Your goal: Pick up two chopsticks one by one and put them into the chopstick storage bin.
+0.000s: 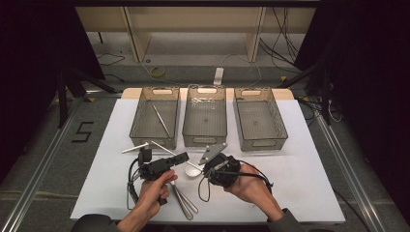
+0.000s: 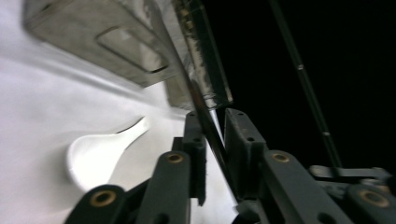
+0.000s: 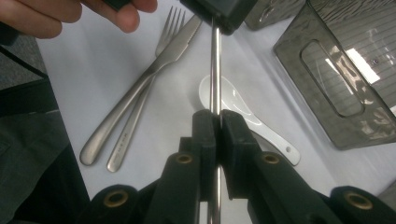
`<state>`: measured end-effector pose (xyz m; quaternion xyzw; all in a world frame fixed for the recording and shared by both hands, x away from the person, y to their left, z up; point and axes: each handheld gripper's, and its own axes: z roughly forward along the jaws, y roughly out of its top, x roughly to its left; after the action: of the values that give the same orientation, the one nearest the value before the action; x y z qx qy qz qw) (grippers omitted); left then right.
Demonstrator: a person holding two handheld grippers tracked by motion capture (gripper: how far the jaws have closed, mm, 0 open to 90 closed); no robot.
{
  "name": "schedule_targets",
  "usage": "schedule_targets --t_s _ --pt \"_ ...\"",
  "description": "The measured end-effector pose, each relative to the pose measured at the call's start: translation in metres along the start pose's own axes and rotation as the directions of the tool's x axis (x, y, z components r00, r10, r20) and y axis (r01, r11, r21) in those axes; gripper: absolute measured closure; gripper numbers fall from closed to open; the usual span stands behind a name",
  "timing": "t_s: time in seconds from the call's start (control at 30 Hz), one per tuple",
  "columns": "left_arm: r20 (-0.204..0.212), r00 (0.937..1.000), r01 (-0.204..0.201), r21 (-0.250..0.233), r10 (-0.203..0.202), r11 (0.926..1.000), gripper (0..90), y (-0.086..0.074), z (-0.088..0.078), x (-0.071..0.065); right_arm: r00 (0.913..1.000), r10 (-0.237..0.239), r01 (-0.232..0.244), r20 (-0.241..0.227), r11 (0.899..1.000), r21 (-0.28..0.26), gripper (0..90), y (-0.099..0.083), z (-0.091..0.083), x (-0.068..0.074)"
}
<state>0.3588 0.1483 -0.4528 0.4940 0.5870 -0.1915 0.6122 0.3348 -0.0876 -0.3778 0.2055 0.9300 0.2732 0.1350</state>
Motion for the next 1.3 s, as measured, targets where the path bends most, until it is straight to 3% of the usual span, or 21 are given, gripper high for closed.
schedule_targets --t_s 0.1,0.33,0.43,0.5,0.7,1.03,1.23,1.3 --pt "0.048 0.9988 0.000 -0.003 0.000 1.0000 83.1 0.001 -0.001 -0.003 1.0000 0.006 -0.006 -0.005 1.000 -0.005 85.1 -0.001 0.003 -0.001" --pt "0.063 0.9970 -0.044 -0.007 0.045 0.9990 85.1 0.004 -0.004 -0.008 0.9992 0.036 -0.037 -0.020 0.998 -0.044 82.7 -0.002 0.003 -0.002" --pt "0.065 0.9965 -0.053 0.003 0.053 0.9986 85.1 0.005 -0.004 -0.008 0.9982 0.051 -0.053 -0.032 0.997 -0.053 68.7 -0.002 0.001 -0.004" --pt "0.058 0.9961 -0.066 0.007 0.066 0.9978 85.1 0.006 -0.005 -0.009 0.9981 0.055 -0.056 -0.028 0.997 -0.059 59.9 -0.003 0.000 -0.005" --pt "0.039 0.9949 -0.093 0.009 0.093 0.9956 85.0 0.016 -0.010 -0.010 0.9972 0.068 -0.071 -0.030 0.993 -0.094 46.2 -0.007 -0.005 -0.006" --pt "-0.013 0.9903 -0.138 0.006 0.138 0.9904 84.9 0.045 -0.022 -0.009 0.9868 0.158 -0.161 -0.038 0.979 -0.126 38.6 -0.037 -0.003 -0.018" --pt "-0.042 0.9879 -0.150 -0.010 0.149 0.9887 84.9 0.069 -0.029 -0.011 0.9843 0.171 -0.175 -0.044 0.977 -0.125 35.5 -0.051 -0.002 -0.016" --pt "-0.050 0.9864 -0.158 -0.015 0.157 0.9874 84.9 0.078 -0.031 -0.013 0.9839 0.174 -0.178 -0.039 0.971 -0.156 34.3 -0.056 -0.003 -0.015"
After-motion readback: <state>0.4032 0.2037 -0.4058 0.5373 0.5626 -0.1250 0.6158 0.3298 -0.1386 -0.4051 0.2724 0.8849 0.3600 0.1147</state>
